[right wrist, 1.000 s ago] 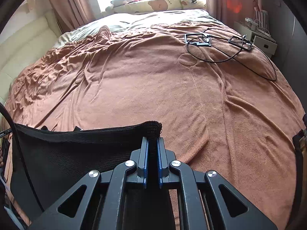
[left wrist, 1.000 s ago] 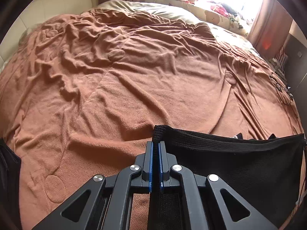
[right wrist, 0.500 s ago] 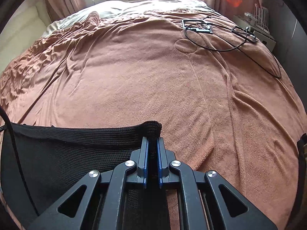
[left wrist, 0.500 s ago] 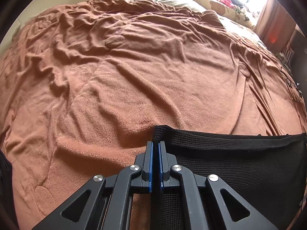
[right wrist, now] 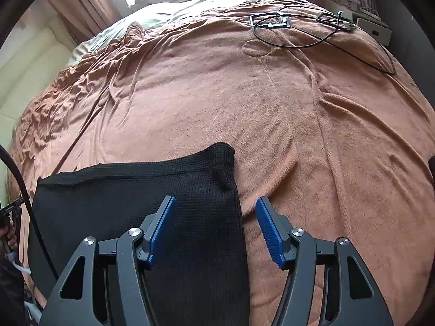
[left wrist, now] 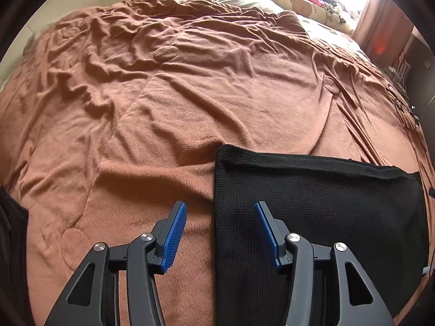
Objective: Fold small clothes
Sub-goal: 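Open both grippers and release the folded edge of the black shirt, then move both open grippers along the folded shirt to its long side edge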
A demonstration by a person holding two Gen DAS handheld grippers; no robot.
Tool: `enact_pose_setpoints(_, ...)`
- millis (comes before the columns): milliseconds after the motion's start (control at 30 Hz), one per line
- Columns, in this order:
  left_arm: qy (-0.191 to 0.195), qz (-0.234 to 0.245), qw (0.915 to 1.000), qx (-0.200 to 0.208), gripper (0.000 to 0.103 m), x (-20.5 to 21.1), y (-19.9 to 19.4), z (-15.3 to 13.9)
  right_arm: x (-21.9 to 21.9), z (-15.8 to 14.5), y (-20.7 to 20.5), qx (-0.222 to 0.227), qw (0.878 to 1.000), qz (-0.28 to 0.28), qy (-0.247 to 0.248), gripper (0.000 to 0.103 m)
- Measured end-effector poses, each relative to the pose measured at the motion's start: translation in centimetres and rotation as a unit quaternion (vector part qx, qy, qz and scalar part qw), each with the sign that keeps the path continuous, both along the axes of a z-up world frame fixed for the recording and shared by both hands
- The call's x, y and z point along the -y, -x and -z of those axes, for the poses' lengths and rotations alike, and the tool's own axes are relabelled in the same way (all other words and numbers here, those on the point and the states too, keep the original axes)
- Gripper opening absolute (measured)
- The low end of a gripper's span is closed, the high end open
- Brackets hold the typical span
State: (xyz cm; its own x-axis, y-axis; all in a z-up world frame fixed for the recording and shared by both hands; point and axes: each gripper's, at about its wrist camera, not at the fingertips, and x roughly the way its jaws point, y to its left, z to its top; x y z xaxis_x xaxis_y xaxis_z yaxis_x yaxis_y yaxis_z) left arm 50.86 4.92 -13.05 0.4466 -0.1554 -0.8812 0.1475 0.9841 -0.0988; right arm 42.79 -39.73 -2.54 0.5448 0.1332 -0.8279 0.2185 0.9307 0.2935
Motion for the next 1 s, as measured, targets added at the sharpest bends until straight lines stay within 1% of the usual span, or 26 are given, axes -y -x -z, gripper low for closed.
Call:
enact_pose_setpoints(233,0.014,-0.008,0.9999,0.001,0.054,-1.4,4.5,-1.3,0.1,-1.1,5.4,0.003,1.000,-0.007,-0.012,0.059)
enact_pose_setpoints(333,0.016,-0.012,0.9998,0.001,0.054,-1.6,6.6,-1.4,0.0,-1.6,7.3,0.005,1.000,-0.007,-0.012,0.059)
enact_pose_setpoints(433,0.024,-0.018,0.9995,-0.001,0.054,-1.8,8.8,-1.2,-0.1,-1.8,9.3,0.008,1.000,-0.004,-0.025,0.059)
enact_pose_setpoints(567,0.032,-0.028,0.9991,-0.003,0.054,-1.9,11.7,-0.8,-0.5,-1.4,11.7,0.009,1.000,0.002,-0.030,0.059)
enact_pose_setpoints(767,0.044,-0.043,0.9981,-0.007,0.054,-2.4,15.7,0.7,-1.2,0.1,15.1,-0.002,0.999,0.017,-0.034,0.059)
enact_pose_setpoints(1000,0.051,-0.066,0.9965,-0.009,0.054,-3.7,19.4,2.3,-2.7,0.9,17.8,-0.007,0.999,0.024,-0.033,0.059)
